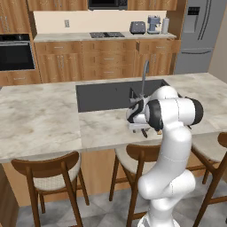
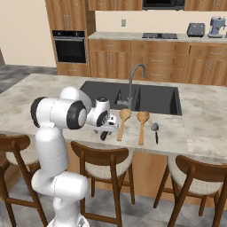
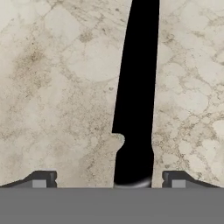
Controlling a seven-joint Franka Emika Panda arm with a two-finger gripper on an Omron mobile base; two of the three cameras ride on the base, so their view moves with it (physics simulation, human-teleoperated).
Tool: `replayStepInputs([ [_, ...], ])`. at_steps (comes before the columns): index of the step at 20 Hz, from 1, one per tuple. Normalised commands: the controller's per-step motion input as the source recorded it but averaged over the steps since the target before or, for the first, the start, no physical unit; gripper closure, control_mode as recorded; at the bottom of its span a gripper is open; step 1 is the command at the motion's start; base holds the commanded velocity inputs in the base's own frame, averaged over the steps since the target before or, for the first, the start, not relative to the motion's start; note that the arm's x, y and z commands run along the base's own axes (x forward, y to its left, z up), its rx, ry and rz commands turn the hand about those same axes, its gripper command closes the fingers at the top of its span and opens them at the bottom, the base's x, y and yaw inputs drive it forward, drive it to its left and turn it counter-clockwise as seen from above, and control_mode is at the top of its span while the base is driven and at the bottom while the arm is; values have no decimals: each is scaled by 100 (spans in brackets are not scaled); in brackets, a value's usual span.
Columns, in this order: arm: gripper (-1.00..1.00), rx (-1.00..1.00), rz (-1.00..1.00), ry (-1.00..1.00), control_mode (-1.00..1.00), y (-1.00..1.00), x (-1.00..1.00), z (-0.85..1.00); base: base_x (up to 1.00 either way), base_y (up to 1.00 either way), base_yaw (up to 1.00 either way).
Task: Pick up the metallic utensils from the counter and place them in the open drawer. Make sure not to pick up any wooden utensils.
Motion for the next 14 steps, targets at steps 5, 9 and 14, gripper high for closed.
replayStepInputs([
  [5, -100, 0, 0, 1, -100, 0, 1, -52, 0, 0, 0],
  [9, 100, 0, 0, 0, -100, 0, -1, -69, 0, 0, 0],
  [14, 100, 0, 0, 0, -100, 0, -22, -29, 0, 0, 0],
])
